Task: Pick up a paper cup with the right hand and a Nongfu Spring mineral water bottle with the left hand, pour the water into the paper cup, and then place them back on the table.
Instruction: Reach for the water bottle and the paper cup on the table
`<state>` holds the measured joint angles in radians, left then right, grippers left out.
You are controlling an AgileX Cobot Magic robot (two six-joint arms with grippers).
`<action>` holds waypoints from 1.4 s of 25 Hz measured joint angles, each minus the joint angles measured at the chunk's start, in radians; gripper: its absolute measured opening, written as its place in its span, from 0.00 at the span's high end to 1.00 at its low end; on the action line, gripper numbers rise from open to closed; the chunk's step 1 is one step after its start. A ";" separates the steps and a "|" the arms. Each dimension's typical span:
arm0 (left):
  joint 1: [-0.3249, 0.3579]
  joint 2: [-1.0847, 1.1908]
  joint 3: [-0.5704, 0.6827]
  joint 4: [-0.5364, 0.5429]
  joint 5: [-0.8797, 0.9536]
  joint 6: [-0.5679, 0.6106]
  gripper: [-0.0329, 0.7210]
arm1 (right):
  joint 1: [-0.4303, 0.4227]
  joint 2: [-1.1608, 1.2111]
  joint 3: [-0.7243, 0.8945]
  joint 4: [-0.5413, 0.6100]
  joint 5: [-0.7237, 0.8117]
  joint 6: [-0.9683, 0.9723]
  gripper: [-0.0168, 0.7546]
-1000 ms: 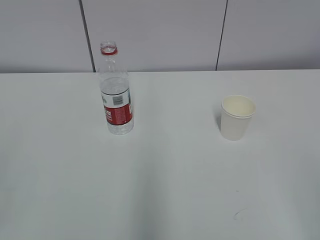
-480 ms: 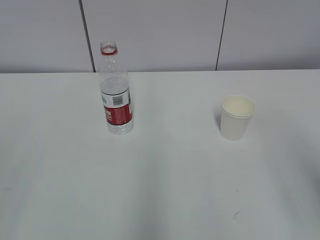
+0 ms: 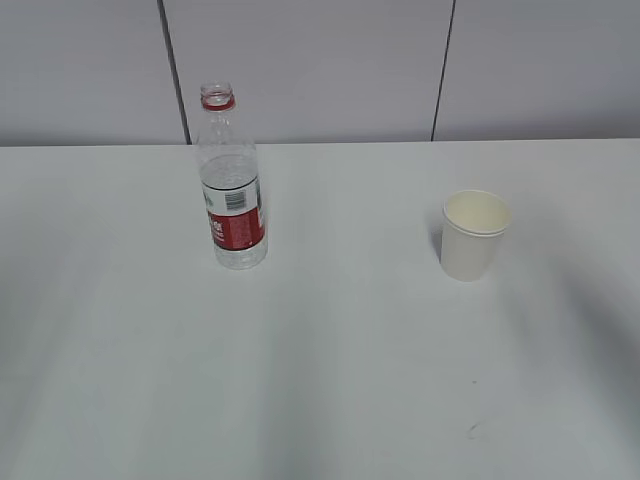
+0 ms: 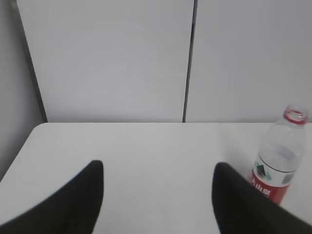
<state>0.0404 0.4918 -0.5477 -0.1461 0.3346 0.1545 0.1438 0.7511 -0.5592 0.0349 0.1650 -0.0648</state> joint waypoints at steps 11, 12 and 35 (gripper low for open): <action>0.000 0.464 0.197 0.017 -0.707 -0.075 0.37 | 0.000 0.237 0.000 0.000 -0.258 0.000 0.21; 0.000 0.504 0.214 0.066 -0.758 -0.117 0.37 | 0.000 0.266 0.000 0.000 -0.283 0.000 0.21; 0.000 0.853 0.240 0.641 -1.135 -0.296 0.37 | 0.000 0.759 0.281 -0.065 -1.083 0.065 0.21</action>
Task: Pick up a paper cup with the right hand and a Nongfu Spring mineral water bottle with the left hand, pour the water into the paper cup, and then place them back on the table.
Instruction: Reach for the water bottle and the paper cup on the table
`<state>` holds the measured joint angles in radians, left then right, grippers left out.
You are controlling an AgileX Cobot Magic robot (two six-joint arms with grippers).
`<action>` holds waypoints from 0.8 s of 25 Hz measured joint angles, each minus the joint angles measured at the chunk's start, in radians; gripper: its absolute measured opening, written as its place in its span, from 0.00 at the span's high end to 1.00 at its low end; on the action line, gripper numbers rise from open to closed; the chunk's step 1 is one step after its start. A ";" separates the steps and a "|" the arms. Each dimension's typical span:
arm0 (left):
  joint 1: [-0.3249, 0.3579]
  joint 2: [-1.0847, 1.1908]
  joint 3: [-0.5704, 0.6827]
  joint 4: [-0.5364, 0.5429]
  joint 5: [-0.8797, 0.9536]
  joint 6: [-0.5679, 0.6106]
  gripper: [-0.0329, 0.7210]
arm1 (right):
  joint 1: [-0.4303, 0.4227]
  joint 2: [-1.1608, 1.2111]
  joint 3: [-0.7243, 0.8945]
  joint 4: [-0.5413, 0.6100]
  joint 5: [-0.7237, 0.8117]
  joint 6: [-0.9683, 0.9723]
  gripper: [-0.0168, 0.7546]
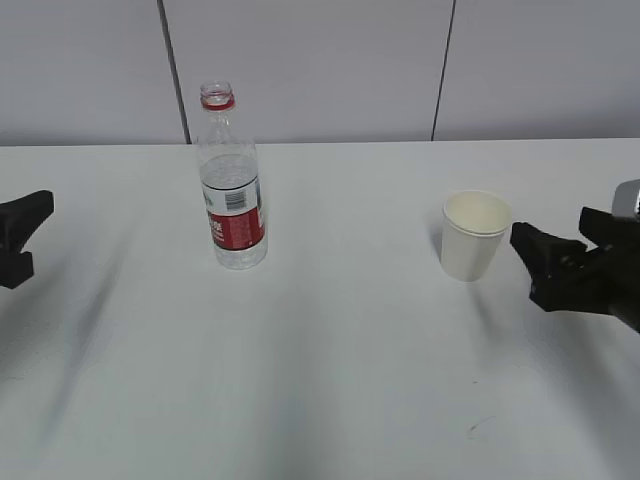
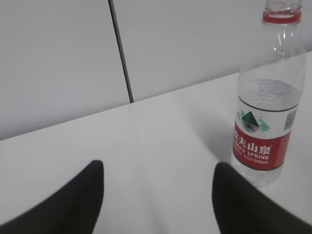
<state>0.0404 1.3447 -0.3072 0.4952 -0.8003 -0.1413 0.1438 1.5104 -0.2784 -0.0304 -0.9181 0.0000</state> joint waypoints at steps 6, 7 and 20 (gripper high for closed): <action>0.000 0.008 0.000 0.002 -0.031 0.000 0.37 | 0.000 0.198 -0.002 -0.006 -0.197 0.005 0.21; 0.000 0.008 0.000 0.002 -0.033 0.000 0.37 | 0.000 0.223 -0.004 -0.008 -0.205 0.005 0.21; 0.000 0.008 0.000 -0.049 -0.047 0.000 0.37 | 0.000 0.283 -0.008 -0.111 -0.221 0.009 0.21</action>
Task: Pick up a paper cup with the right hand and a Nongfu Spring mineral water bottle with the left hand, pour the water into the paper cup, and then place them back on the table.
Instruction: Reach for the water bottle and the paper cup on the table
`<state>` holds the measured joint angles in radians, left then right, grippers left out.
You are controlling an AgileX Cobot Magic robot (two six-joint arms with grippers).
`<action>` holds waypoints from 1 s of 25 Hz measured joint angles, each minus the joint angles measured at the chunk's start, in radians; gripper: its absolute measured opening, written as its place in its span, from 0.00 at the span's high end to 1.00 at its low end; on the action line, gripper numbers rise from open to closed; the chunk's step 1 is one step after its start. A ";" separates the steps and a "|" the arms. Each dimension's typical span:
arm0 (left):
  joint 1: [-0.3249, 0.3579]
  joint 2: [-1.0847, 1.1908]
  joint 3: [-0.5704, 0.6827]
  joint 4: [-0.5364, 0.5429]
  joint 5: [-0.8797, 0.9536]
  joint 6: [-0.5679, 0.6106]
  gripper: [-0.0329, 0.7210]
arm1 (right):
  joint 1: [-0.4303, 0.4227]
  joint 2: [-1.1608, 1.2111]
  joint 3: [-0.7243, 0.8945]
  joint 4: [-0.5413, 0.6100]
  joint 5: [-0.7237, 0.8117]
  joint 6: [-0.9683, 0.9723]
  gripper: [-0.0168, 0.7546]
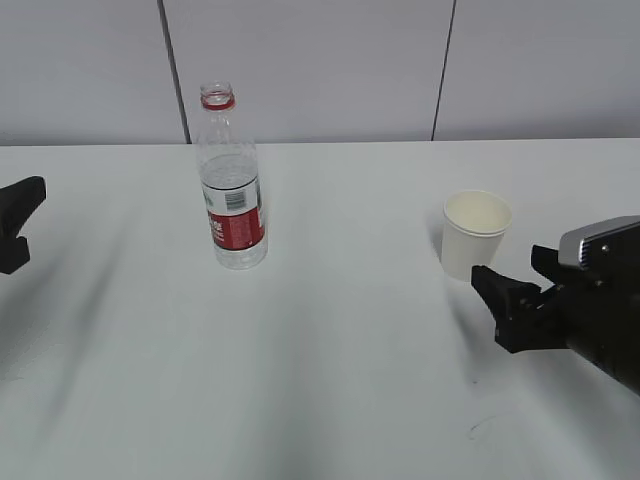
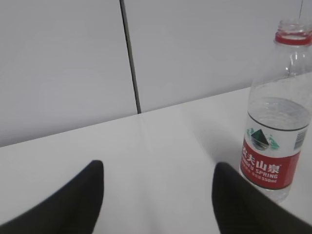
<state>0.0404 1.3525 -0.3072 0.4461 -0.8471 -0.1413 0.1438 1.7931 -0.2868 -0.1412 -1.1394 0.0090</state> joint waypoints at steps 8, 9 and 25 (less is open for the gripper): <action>0.000 0.000 0.000 0.000 0.000 0.000 0.37 | 0.000 0.069 -0.011 0.003 -0.002 0.000 0.20; 0.000 0.000 0.000 0.000 0.000 0.000 0.37 | 0.000 0.076 -0.017 0.004 -0.002 0.002 0.19; 0.000 0.000 0.000 0.000 -0.008 0.000 0.37 | 0.000 0.259 -0.208 0.061 -0.006 0.030 0.13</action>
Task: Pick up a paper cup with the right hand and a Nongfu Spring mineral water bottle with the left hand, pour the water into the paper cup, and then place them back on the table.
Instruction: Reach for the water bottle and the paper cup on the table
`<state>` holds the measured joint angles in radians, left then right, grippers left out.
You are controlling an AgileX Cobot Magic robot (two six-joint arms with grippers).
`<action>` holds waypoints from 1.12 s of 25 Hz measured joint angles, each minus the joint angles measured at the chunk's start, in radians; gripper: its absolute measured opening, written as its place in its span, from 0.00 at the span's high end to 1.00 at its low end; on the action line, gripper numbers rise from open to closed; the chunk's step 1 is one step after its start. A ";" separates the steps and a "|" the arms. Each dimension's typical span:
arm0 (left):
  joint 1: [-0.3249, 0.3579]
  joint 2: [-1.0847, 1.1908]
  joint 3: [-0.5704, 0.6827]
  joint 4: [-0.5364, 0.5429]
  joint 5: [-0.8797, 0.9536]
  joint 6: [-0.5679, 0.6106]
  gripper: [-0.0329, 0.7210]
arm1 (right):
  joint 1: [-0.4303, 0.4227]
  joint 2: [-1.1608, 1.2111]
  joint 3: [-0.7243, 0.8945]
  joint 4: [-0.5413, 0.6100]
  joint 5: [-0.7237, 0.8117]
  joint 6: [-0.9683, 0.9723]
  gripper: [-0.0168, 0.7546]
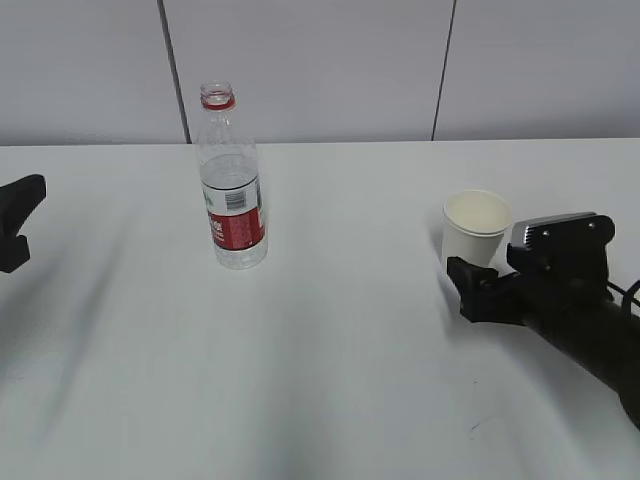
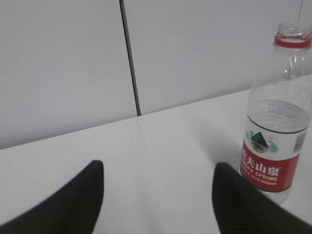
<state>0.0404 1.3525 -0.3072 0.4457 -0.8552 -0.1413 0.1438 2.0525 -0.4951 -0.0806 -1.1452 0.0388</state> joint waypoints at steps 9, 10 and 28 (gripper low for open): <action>0.000 0.000 0.000 0.000 -0.026 0.000 0.37 | 0.000 0.083 -0.113 0.003 0.000 0.001 0.13; 0.000 0.000 0.000 0.000 -0.027 0.000 0.37 | 0.000 0.089 -0.124 0.003 0.000 0.002 0.13; 0.000 0.000 0.000 -0.001 -0.029 0.000 0.37 | 0.000 0.154 -0.241 0.044 -0.002 0.011 0.13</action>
<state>0.0404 1.3525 -0.3072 0.4450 -0.8842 -0.1413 0.1438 2.2066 -0.7357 -0.0368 -1.1470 0.0495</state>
